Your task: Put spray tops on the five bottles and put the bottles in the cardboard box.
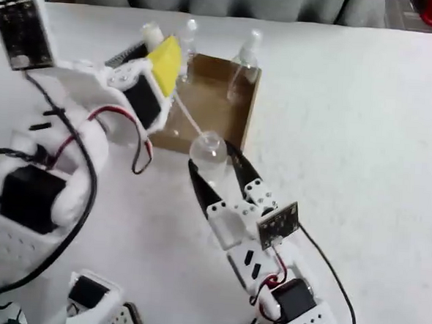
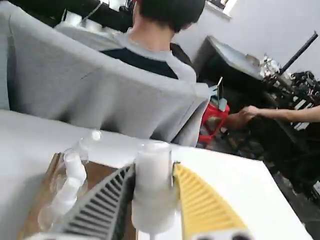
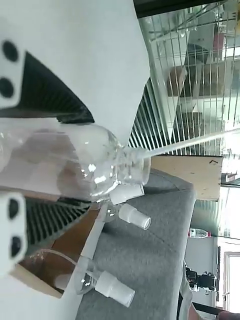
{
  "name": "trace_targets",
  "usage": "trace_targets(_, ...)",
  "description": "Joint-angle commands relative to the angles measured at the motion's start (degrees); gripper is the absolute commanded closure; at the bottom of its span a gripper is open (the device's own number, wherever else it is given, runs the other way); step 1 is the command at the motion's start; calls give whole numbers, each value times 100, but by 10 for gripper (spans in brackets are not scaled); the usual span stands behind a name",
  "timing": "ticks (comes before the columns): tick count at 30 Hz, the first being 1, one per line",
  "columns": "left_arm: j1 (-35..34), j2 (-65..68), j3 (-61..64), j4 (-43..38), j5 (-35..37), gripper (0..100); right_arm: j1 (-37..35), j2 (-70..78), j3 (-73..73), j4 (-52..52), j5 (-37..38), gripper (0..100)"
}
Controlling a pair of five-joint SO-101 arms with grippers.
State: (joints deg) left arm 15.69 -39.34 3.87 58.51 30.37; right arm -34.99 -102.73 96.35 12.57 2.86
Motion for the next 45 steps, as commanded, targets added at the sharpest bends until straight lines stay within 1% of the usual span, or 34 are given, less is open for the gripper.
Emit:
trace_targets(1,347,-4,607,-185,-70,978,48,-48,53,13,-62,982)
trace_targets(6,558,-13,1389,-853,-79,978,84,-48,53,13,-62,982)
trace_targets(10,716,-189,1802,-905,-105,978,92,-48,53,13,-62,982)
trace_targets(15,927,-875,2752,-1222,-149,977,92,-48,53,13,-62,982)
trace_targets(18,1077,-1349,3385,-1530,-527,978,84,-48,53,13,-62,982)
trace_targets(23,1138,-2141,4149,-2022,-598,978,84,-48,53,13,-62,982)
trace_targets(28,1147,-2457,4624,-2084,-615,977,92,-48,53,13,-62,982)
trace_targets(33,1147,-2527,4888,-2084,-1380,976,92,-48,53,13,-62,982)
trace_targets(38,1147,-2765,5064,-2084,-1749,972,92,-48,53,13,-62,982)
trace_targets(40,1147,-2958,5134,-2084,-1846,929,92,-48,53,13,-62,982)
trace_targets(43,1147,-3266,5319,-2084,-1820,812,92,-48,53,13,-62,982)
trace_targets(45,1121,-3451,5477,-2084,-1820,751,92,-48,53,13,-62,982)
